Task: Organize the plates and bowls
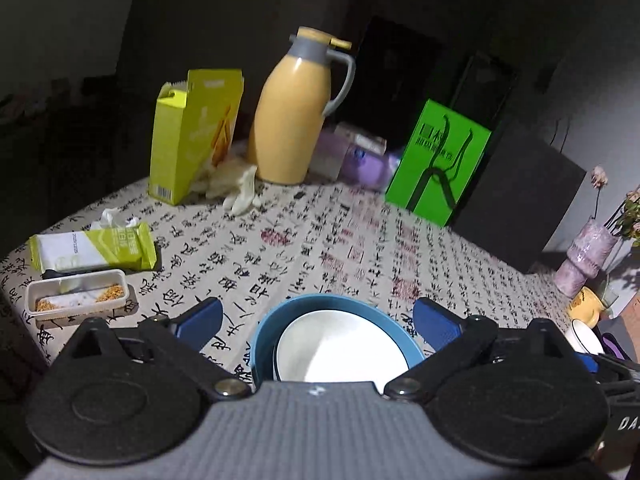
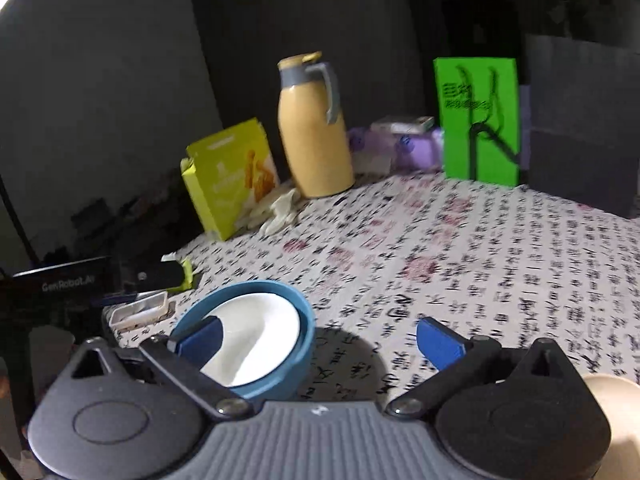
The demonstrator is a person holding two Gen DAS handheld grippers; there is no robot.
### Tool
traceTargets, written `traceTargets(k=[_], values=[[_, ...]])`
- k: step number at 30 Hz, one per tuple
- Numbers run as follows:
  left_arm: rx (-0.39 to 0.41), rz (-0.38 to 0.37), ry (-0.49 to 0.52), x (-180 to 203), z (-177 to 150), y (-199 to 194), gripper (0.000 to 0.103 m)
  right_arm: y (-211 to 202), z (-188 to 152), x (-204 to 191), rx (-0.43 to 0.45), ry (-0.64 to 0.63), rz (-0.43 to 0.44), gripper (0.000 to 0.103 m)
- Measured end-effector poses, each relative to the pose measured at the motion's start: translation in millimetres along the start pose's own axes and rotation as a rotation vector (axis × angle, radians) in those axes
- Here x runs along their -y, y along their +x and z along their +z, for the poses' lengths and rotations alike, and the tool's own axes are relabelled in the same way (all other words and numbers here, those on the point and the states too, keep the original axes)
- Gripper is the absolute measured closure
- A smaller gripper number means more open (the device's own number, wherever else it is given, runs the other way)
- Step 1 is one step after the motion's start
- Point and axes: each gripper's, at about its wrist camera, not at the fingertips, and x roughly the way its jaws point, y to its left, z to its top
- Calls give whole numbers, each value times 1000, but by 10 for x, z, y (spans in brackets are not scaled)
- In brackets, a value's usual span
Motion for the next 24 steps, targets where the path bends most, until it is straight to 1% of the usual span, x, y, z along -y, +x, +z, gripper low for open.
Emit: traceTargets(k=[4,8,12,16,24], values=[[78,2,19,27,-174,-128,0,-182,-138,133,63,12,-39,0],[114,-17,26,64,-328,-214,0,-319,-238,259,110,25,-66,0],[130,-20,43,87,-471,-239,0,-436,-336,347,145,28,-99,0],[147,-29,45,122,-575,-243,0,-517,-423,431,162,30,-123,0],[145,-104,83,309,-766,-235,0,-778,-610,604,187,56,-181,0]])
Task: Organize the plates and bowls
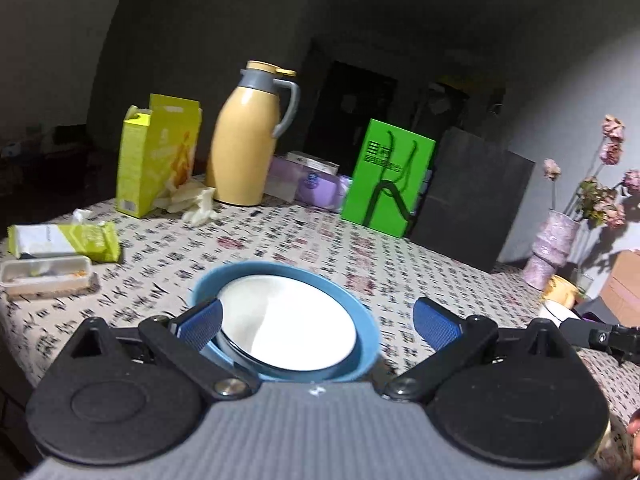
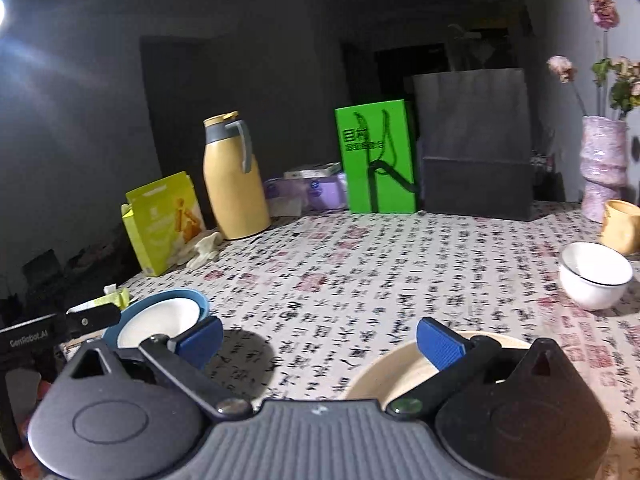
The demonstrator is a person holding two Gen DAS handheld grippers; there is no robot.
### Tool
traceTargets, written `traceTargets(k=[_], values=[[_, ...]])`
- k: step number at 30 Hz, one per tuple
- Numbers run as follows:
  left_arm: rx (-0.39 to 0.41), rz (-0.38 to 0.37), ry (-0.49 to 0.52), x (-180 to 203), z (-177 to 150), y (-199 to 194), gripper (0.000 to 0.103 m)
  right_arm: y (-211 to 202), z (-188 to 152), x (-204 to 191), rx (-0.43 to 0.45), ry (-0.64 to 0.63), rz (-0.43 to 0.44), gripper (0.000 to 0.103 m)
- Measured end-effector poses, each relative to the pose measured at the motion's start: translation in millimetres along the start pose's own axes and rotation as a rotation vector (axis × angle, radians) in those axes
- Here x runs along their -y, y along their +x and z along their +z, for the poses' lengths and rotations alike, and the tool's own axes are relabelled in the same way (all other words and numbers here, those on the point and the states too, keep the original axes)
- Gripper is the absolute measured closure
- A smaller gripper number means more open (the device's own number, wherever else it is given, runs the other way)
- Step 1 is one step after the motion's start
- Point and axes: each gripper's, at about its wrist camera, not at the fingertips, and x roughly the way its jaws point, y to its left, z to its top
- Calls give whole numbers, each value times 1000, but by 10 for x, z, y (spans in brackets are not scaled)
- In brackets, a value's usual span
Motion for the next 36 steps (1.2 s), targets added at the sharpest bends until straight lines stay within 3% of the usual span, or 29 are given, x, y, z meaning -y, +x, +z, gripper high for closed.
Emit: traceTargets(k=[11,24,36], values=[[-14,-99,67,335,-305,-60,0,-441,-202,189,43,12,-29,0],[-5,-120,108,642,-343,-144,0,-821,-363,617,92,93,-62,0],[-46,-170,192,1197,-296,72,0,-908,-406,1265,89,181,-110,0]])
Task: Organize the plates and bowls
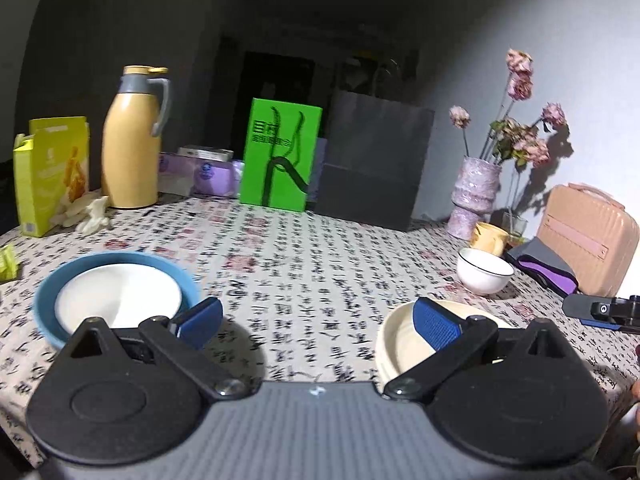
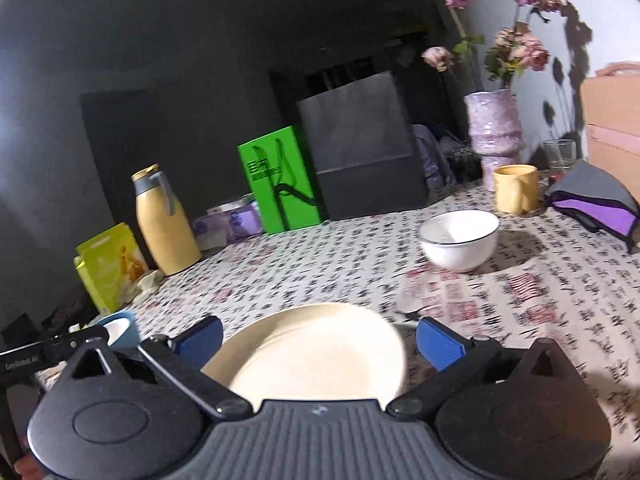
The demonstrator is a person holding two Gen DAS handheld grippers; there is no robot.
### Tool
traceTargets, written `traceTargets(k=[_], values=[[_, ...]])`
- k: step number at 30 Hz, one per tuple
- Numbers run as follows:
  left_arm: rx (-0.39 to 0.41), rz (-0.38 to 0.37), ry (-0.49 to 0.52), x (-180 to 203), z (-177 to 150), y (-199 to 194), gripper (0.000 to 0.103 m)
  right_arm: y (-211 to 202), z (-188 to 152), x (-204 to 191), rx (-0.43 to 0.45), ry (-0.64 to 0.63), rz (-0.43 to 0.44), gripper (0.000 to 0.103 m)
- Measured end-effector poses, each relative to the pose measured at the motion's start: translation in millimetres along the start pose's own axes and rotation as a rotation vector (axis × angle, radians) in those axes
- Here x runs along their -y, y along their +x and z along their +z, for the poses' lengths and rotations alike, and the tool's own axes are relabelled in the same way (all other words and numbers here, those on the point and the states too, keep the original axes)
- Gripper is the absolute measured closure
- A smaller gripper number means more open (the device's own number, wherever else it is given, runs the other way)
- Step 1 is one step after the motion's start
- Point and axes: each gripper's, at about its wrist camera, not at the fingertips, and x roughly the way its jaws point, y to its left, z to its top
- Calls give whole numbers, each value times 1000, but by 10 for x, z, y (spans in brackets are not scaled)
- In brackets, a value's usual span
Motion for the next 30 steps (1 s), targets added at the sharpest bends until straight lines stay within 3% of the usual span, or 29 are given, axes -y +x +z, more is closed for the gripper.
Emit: traceTargets(k=[12,19,22,30], values=[[-84,-105,19,674,440,636,0,246,477,734,-56,35,-59,0],[-221,-208,-14,1146,711,1216,0,519,875,968,-117,34,-102,0],[-288,-206,-44,1314,800,1492,0,680,1037,1047,-156,27,-118,0],[-434,-106,-72,1644,928,2198,0,1214,1364,1390,-272,71,-125,2]])
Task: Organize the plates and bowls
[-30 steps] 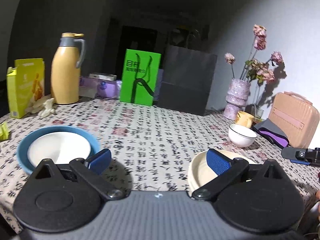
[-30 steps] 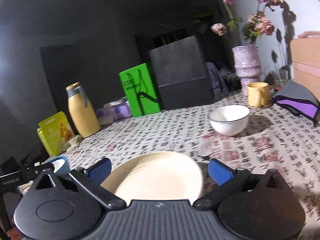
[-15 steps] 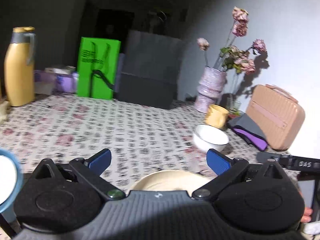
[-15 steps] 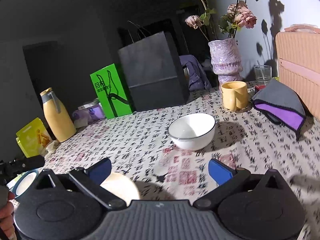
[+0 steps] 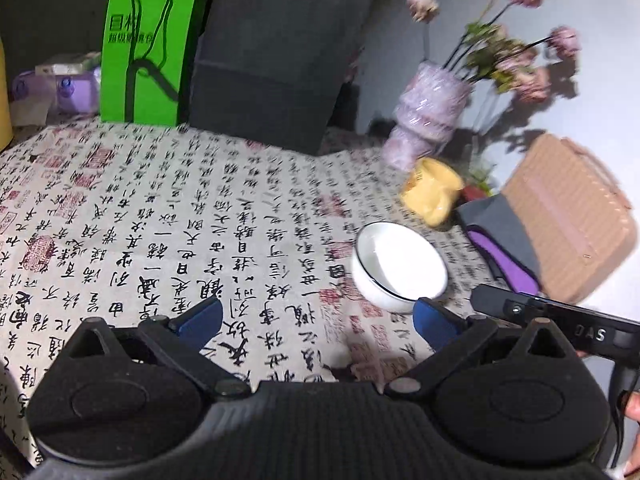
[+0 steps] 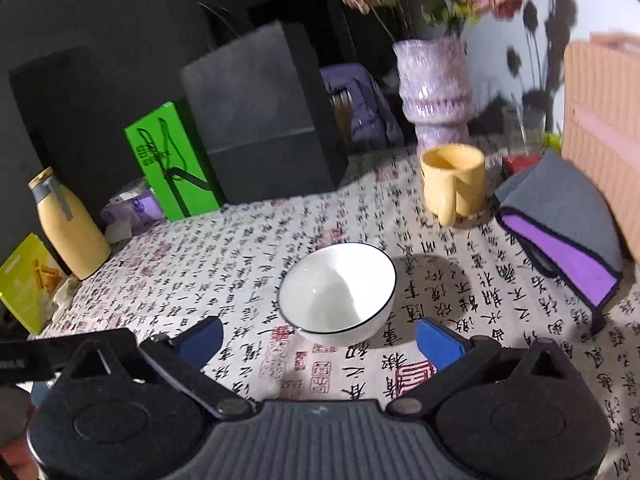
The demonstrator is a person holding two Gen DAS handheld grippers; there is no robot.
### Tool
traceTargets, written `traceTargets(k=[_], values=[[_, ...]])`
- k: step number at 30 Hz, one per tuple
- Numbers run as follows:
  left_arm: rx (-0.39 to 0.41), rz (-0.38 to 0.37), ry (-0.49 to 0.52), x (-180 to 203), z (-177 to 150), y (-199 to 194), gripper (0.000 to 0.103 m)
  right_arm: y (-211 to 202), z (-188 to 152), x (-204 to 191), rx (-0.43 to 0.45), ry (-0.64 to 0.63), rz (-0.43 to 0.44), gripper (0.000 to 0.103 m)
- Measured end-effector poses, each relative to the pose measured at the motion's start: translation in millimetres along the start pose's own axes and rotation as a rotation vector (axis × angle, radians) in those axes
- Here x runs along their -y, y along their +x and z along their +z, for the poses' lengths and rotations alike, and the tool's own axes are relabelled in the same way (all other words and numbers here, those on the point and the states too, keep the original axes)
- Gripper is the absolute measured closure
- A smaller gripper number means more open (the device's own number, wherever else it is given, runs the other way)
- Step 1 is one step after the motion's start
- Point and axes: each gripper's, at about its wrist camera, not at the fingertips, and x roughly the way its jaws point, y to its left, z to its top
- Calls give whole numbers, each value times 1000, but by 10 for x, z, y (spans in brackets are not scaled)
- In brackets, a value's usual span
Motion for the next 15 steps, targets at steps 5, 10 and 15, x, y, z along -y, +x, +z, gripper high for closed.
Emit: traceTargets(k=[5,10,15], values=[[-42,66,-45,99,205,367,0,279,180,156,-45,29,-10,7],[-84,103,-89,196,418,740,0,541,338,224,-76,50,-32,13],[-121,164,-122,246,536,1088,0,887,387,340,-115,93,-104,19]])
